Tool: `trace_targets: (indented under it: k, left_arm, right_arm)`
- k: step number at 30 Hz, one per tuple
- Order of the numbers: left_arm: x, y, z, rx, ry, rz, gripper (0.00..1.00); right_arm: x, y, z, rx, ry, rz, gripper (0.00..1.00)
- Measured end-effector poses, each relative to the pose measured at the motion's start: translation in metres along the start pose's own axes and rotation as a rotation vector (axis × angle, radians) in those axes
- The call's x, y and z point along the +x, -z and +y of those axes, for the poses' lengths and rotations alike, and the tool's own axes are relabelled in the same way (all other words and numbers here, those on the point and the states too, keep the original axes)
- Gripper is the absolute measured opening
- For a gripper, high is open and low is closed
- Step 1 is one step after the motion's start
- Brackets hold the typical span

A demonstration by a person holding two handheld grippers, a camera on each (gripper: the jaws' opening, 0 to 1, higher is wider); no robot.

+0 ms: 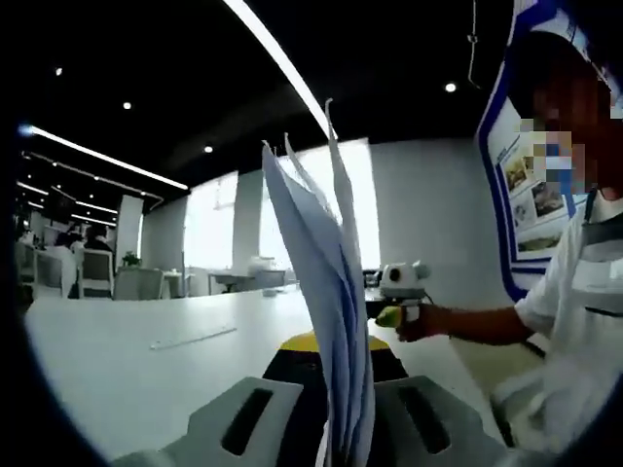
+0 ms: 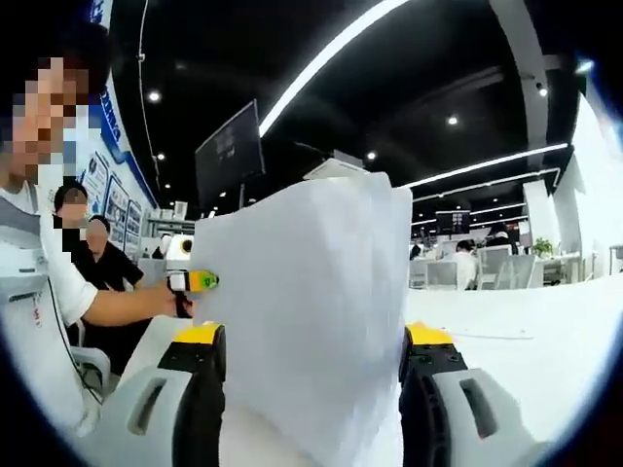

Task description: Organize the stack of printing papers by aligning and flattening the scattered papers on the table

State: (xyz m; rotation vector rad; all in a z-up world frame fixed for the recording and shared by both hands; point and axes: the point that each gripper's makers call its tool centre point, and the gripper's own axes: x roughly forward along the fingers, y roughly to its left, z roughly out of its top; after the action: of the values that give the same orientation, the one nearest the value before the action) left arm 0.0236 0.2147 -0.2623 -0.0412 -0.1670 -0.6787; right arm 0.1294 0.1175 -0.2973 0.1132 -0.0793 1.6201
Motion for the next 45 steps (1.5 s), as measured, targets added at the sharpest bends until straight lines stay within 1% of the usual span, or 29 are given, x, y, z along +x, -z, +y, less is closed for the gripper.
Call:
trace_targets:
  k: [2, 8, 11, 13, 14, 15, 17, 18, 20, 21, 22, 23, 24, 25, 26, 27, 29, 30, 31, 32, 33, 34, 36, 39, 41, 42, 43, 44, 45]
  left_arm:
    - [-0.003, -0.002, -0.005, -0.001, 0.018, -0.001, 0.06]
    - [-0.013, -0.007, -0.021, 0.019, 0.072, 0.002, 0.06]
    - [-0.017, -0.010, -0.020, 0.012, 0.074, -0.006, 0.06]
    - [-0.017, -0.011, -0.016, 0.003, 0.061, -0.012, 0.06]
    - [-0.019, -0.012, -0.012, -0.002, 0.054, -0.017, 0.06]
    - [-0.020, -0.014, -0.007, -0.011, 0.038, -0.028, 0.06]
    - [-0.021, -0.019, -0.001, -0.051, 0.024, -0.059, 0.06]
    - [-0.020, -0.020, 0.004, -0.064, -0.004, -0.064, 0.06]
    - [-0.018, -0.023, 0.007, -0.048, -0.017, -0.070, 0.06]
    - [-0.017, -0.024, 0.012, -0.059, -0.042, -0.072, 0.06]
    - [-0.016, -0.022, 0.010, -0.055, -0.046, -0.059, 0.06]
    - [-0.017, -0.019, 0.011, -0.025, -0.058, -0.044, 0.07]
    - [-0.018, -0.014, 0.015, -0.014, -0.088, -0.020, 0.10]
    - [-0.018, -0.009, 0.017, -0.015, -0.098, 0.001, 0.14]
    - [-0.020, 0.000, 0.017, -0.044, -0.091, 0.036, 0.15]
    - [-0.020, 0.002, 0.016, -0.054, -0.088, 0.034, 0.15]
    - [-0.020, 0.005, 0.014, -0.051, -0.089, 0.035, 0.15]
    - [-0.022, 0.006, 0.015, -0.046, -0.094, 0.037, 0.15]
    - [-0.023, 0.005, 0.016, -0.045, -0.094, 0.037, 0.13]
    - [-0.023, 0.004, 0.016, -0.045, -0.087, 0.034, 0.10]
    - [-0.024, 0.004, 0.016, -0.043, -0.083, 0.033, 0.07]
    - [-0.024, 0.003, 0.015, -0.036, -0.074, 0.032, 0.06]
    - [-0.023, -0.002, 0.018, 0.007, -0.086, 0.023, 0.06]
    - [-0.022, -0.015, 0.018, 0.014, -0.091, 0.000, 0.06]
    - [-0.023, -0.020, 0.022, 0.020, -0.101, -0.008, 0.11]
    - [-0.024, -0.019, 0.024, 0.020, -0.108, -0.004, 0.15]
    - [-0.025, -0.016, 0.025, 0.005, -0.106, 0.008, 0.17]
    - [-0.026, -0.012, 0.024, -0.010, -0.100, 0.021, 0.17]
    - [-0.027, -0.010, 0.026, -0.009, -0.114, 0.023, 0.17]
  right_arm:
    - [0.006, 0.004, 0.002, 0.018, -0.036, 0.009, 0.67]
    - [0.019, -0.005, 0.025, 0.069, -0.190, -0.063, 0.63]
    - [0.019, -0.010, 0.040, 0.094, -0.295, -0.077, 0.45]
    - [0.016, -0.011, 0.058, 0.076, -0.400, -0.076, 0.09]
    - [0.015, -0.013, 0.063, 0.089, -0.423, -0.074, 0.00]
    - [0.014, -0.016, 0.073, 0.123, -0.453, -0.072, 0.00]
    - [0.017, -0.023, 0.071, 0.121, -0.428, -0.069, 0.00]
    - [0.019, -0.026, 0.070, 0.102, -0.409, -0.061, 0.00]
    - [0.023, -0.035, 0.067, 0.105, -0.379, -0.043, 0.00]
    - [0.024, -0.038, 0.065, 0.123, -0.366, -0.029, 0.00]
    - [0.025, -0.042, 0.064, 0.119, -0.363, -0.027, 0.00]
    - [0.025, -0.043, 0.060, 0.067, -0.356, -0.037, 0.00]
    - [0.025, -0.042, 0.057, 0.038, -0.339, -0.047, 0.00]
    - [0.024, -0.041, 0.057, 0.046, -0.339, -0.052, 0.06]
    - [0.025, -0.032, 0.056, 0.063, -0.331, -0.032, 0.13]
    - [0.026, -0.023, 0.054, 0.077, -0.311, 0.000, 0.15]
    - [0.026, -0.015, 0.057, 0.073, -0.330, 0.001, 0.08]
    - [0.026, -0.011, 0.059, 0.088, -0.332, 0.012, 0.07]
    - [0.026, -0.009, 0.063, 0.106, -0.343, 0.017, 0.02]
    - [0.023, -0.010, 0.074, 0.130, -0.378, 0.019, 0.00]
    - [0.024, -0.009, 0.073, 0.126, -0.369, 0.021, 0.00]
    - [0.025, -0.010, 0.076, 0.126, -0.369, 0.027, 0.00]
    - [0.026, -0.013, 0.077, 0.105, -0.358, 0.029, 0.00]
    - [0.031, -0.026, 0.075, 0.098, -0.344, 0.024, 0.00]
    - [0.033, -0.031, 0.074, 0.038, -0.342, 0.004, 0.01]
    - [0.032, -0.029, 0.069, 0.025, -0.327, 0.004, 0.08]
    - [0.032, -0.021, 0.066, 0.026, -0.311, 0.038, 0.14]
    - [0.030, -0.012, 0.062, 0.049, -0.313, 0.070, 0.15]
    - [0.030, -0.010, 0.060, 0.045, -0.314, 0.064, 0.12]
